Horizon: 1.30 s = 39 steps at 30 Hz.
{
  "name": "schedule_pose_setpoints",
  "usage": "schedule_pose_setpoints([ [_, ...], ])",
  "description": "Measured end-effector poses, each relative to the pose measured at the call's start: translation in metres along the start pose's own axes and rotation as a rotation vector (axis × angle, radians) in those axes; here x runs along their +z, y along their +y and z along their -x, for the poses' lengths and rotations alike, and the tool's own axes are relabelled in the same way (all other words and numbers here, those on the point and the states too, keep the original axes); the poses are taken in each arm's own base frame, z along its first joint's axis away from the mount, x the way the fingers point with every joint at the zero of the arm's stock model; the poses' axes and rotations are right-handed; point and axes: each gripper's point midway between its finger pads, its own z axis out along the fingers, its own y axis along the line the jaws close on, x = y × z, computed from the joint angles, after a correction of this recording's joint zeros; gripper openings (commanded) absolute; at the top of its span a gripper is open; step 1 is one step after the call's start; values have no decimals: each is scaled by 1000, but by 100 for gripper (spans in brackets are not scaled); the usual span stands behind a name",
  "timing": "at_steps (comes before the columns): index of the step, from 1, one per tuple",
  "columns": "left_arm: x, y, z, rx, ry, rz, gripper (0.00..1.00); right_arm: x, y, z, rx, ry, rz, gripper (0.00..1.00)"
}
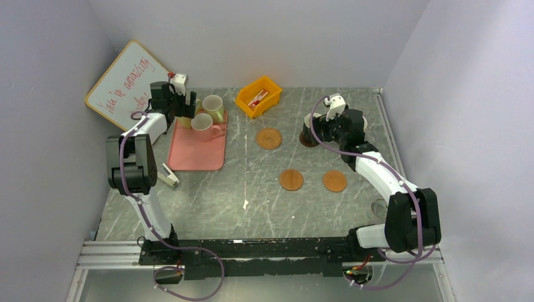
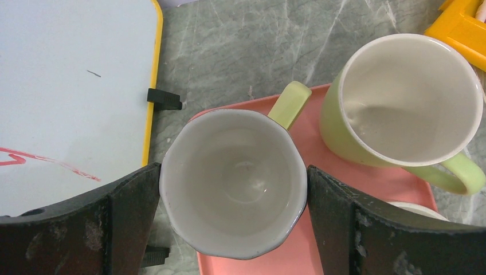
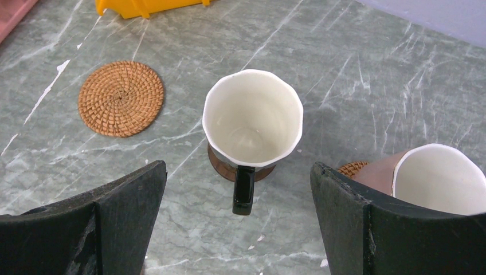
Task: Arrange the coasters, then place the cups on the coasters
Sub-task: Pick up the cup from the tray.
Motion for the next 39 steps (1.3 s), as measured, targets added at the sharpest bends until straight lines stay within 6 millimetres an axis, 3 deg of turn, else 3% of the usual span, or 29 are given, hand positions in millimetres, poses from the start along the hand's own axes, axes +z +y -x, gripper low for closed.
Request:
schedule_pose_setpoints([
  [4, 0, 0, 0, -1, -1, 0, 97, 0, 0, 0, 0, 0, 0, 100],
  [6, 0, 0, 1, -1, -3, 0, 76, 0, 0, 0, 0, 0, 0, 100],
  [7, 0, 0, 1, -2, -3, 1, 70, 0, 0, 0, 0, 0, 0, 100],
  [17, 1, 0, 1, 0, -10, 3, 67, 0, 0, 0, 0, 0, 0, 100],
  [21, 1, 1, 1, 1, -16, 5, 57, 0, 0, 0, 0, 0, 0, 100],
  [25, -1, 1, 1, -1, -25, 14, 54, 0, 0, 0, 0, 0, 0, 100],
  [39, -34, 4, -6, -22, -21, 56, 55, 0, 0, 0, 0, 0, 0, 100],
])
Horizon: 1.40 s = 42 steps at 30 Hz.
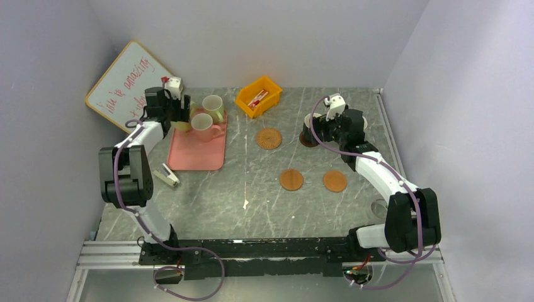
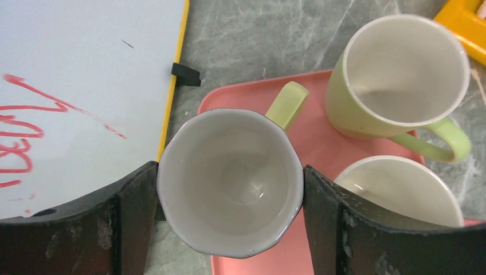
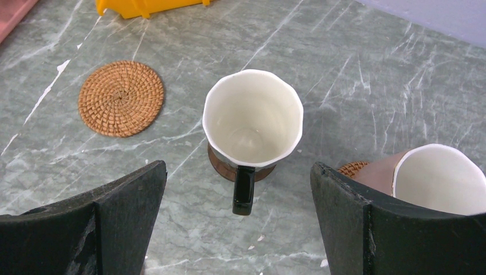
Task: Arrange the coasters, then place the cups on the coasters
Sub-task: Pick up the cup from the tray.
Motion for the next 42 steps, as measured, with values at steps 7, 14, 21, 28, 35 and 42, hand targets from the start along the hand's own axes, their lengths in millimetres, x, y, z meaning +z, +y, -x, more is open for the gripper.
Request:
schedule_pose_setpoints([
  [7, -29, 2, 34, -8, -87, 16, 55, 0, 0, 0, 0, 0, 0, 100],
  [14, -66, -8, 68, -20, -184, -23, 57, 0, 0, 0, 0, 0, 2, 100],
  [21, -81, -26, 77, -38, -204, -115, 57, -3, 1, 4, -2, -13, 3, 100],
  [28, -93, -61, 66, -19, -179, -212, 56, -5, 1, 6, -3, -21, 1, 100],
  [35, -121, -151, 62, 108, -185, -394, 56, -5, 1, 7, -4, -22, 1, 100],
  [42, -147, -196, 55, 197, -201, -519, 57, -5, 1, 6, -4, -22, 1, 100],
])
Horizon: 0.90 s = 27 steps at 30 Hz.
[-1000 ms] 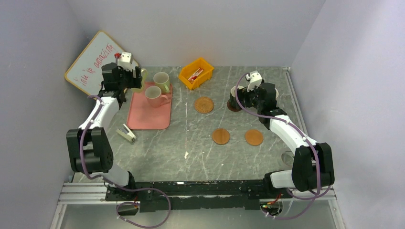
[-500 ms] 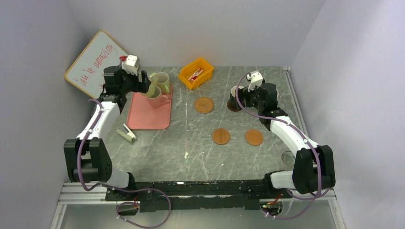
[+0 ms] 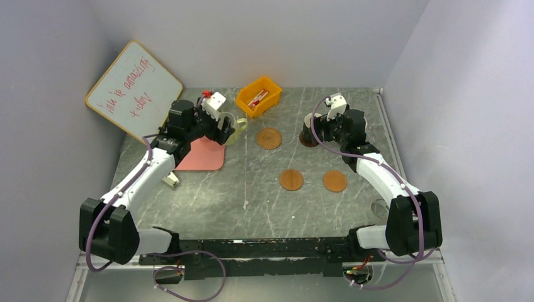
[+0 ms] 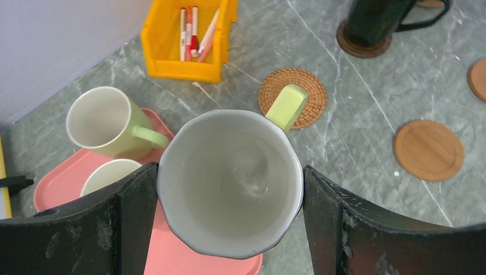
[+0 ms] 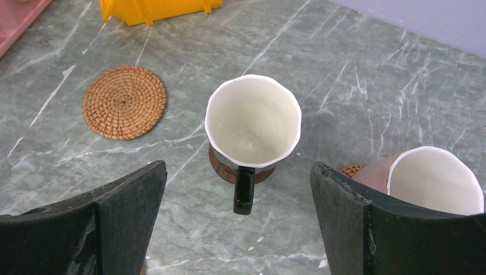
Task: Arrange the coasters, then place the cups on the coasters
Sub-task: Pick up the cup from the tray, then place the cup at the center of the board.
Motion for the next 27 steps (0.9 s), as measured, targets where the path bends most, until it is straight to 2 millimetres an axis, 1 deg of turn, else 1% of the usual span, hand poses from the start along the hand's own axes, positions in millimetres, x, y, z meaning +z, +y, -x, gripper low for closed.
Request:
schedule_pose_setpoints([
  [4, 2, -24, -7, 56, 19, -76, 57, 0, 0, 0, 0, 0, 0, 100],
  [9, 2, -63, -32, 120, 73, -220, 57, -4, 4, 0, -1, -7, 18, 100],
  [13, -2, -89, -52, 149, 125, -328, 56, -11, 15, 6, -13, -37, 80, 99],
  [18, -5, -113, -67, 188, 159, -425, 58, -27, 40, 21, -47, -111, 214, 99],
  [21, -7, -126, -78, 209, 174, -467, 60, -39, 62, 27, -82, -153, 328, 99],
  [24, -10, -139, -91, 223, 196, -503, 61, -45, 83, 30, -127, -176, 431, 99],
  [27, -12, -147, -100, 231, 209, -530, 61, -52, 108, 26, -174, -177, 535, 99],
])
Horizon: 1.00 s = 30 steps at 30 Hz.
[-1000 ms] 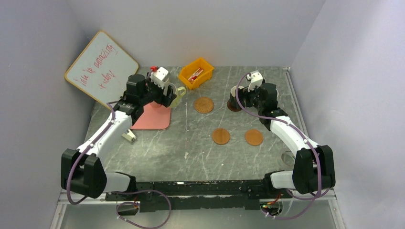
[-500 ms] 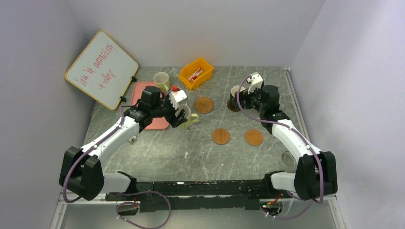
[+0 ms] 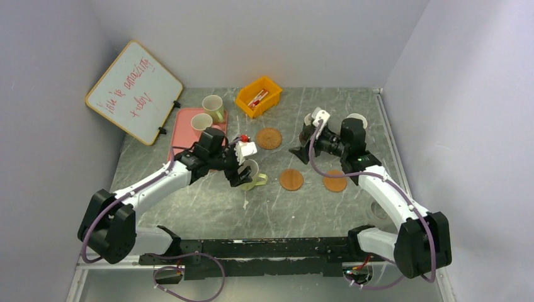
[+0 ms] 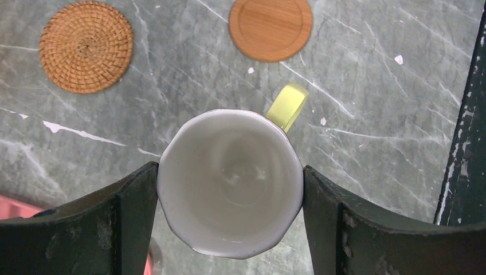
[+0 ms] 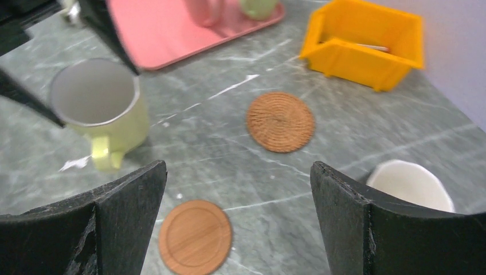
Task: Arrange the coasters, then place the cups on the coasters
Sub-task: Place the cup at the center of the board.
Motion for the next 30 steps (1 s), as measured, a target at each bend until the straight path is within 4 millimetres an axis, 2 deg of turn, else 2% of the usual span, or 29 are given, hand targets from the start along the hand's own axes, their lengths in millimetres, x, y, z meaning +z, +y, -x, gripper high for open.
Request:
schedule_pose_setpoints([
  [7, 5, -11, -12, 32, 3, -22, 64, 16, 63, -13, -106, 41, 234, 99],
  [13, 0, -18, -14, 64, -36, -8, 69, 27, 111, -40, -177, 122, 394, 100],
  [16, 0, -19, -14, 71, -41, -9, 71, 27, 123, -49, -196, 150, 435, 100],
  [22, 1, -20, -11, 83, -50, -13, 75, 27, 130, -54, -224, 163, 458, 100],
  [30, 1, -21, -12, 91, -53, -13, 96, 29, 131, -56, -243, 174, 452, 100],
])
